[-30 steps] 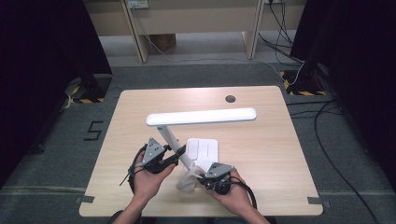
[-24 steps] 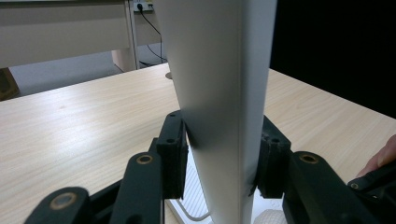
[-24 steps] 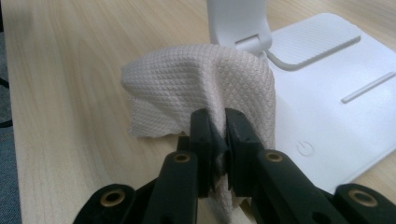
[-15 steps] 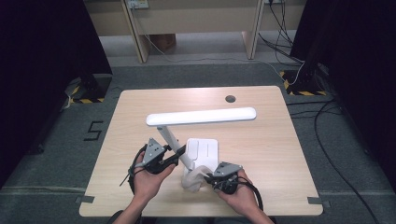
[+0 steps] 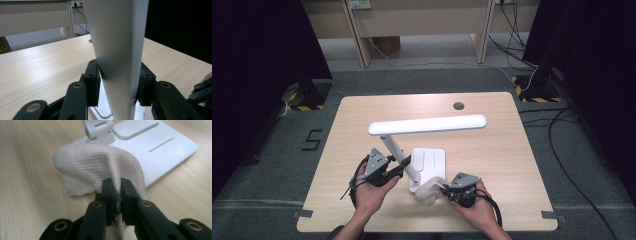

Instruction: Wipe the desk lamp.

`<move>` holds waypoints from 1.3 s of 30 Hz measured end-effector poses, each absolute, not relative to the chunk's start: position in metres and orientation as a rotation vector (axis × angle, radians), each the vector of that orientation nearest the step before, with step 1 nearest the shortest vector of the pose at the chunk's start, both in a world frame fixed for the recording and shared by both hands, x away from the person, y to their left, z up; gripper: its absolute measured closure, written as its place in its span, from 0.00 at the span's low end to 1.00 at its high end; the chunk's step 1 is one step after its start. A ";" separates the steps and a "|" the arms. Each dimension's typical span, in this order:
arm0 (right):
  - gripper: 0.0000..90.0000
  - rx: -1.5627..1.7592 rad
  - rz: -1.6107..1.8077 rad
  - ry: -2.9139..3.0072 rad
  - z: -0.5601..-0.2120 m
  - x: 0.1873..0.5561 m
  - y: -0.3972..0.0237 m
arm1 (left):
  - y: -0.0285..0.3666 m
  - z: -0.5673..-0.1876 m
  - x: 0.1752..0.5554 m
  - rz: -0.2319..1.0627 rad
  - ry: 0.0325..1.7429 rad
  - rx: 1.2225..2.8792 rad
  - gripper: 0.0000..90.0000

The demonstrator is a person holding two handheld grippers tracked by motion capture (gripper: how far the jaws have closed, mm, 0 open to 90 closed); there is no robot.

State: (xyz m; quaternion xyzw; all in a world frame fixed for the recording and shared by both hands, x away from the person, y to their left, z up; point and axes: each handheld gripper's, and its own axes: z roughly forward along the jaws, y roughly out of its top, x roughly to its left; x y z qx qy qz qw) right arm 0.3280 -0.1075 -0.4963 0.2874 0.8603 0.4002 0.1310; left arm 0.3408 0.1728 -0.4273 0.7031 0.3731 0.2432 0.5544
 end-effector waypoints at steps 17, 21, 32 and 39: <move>0.92 0.780 1.190 2.466 -0.481 0.353 -0.080 | 0.173 -0.429 0.340 0.573 0.879 1.650 0.66; 0.92 0.791 1.172 2.480 -0.487 0.358 -0.070 | 0.173 -0.430 0.340 0.572 0.877 1.646 0.66; 0.92 0.795 1.116 2.498 -0.494 0.364 -0.066 | 0.173 -0.430 0.340 0.578 0.873 1.650 0.67; 0.92 0.792 1.091 2.482 -0.494 0.366 -0.075 | 0.173 -0.430 0.340 0.580 0.871 1.654 0.67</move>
